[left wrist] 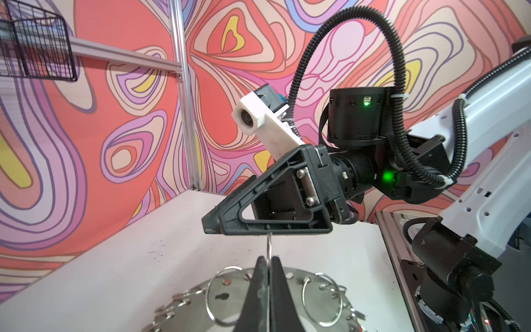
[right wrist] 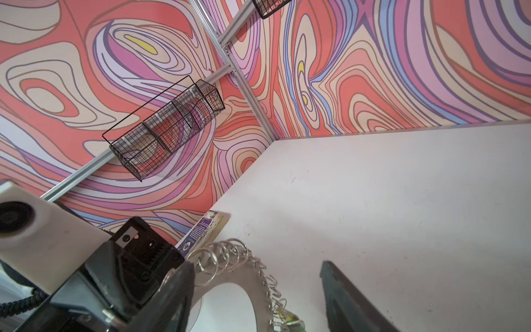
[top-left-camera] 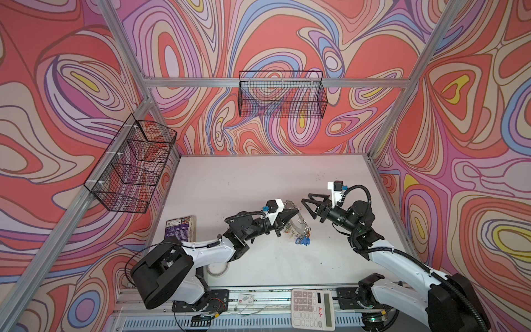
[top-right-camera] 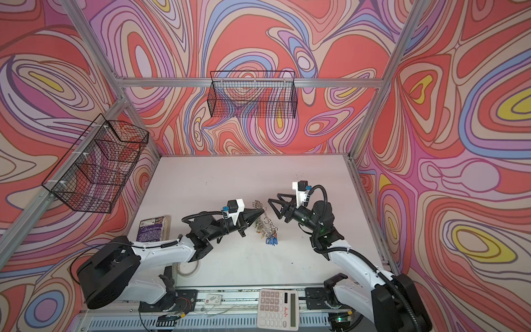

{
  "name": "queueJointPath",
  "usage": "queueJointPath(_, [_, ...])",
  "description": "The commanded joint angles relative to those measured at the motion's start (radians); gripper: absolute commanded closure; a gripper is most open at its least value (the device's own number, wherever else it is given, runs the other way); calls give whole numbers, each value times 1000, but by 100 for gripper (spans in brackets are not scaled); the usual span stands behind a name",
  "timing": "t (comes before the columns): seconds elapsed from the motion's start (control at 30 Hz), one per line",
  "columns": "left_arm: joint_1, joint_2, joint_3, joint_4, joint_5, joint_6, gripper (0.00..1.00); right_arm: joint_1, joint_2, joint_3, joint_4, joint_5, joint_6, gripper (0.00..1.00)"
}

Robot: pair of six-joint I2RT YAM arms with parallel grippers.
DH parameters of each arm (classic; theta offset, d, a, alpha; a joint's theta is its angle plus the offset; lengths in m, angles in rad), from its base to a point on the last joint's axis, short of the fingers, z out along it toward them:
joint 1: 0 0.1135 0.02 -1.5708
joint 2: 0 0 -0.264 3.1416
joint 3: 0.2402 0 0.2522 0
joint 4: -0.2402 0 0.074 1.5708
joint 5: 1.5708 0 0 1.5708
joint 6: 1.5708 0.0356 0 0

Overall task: Attach keys to a key ring
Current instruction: Pass the keyring.

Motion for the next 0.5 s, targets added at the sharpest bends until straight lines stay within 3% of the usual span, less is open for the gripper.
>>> queueJointPath(0.0, [-11,10,35,124,8,91,100,-20,13,-19,67,-62,55,28])
queueJointPath(0.47, [-26,26,15,105,-30,428,100,-32,20,-7,23,-54,28,27])
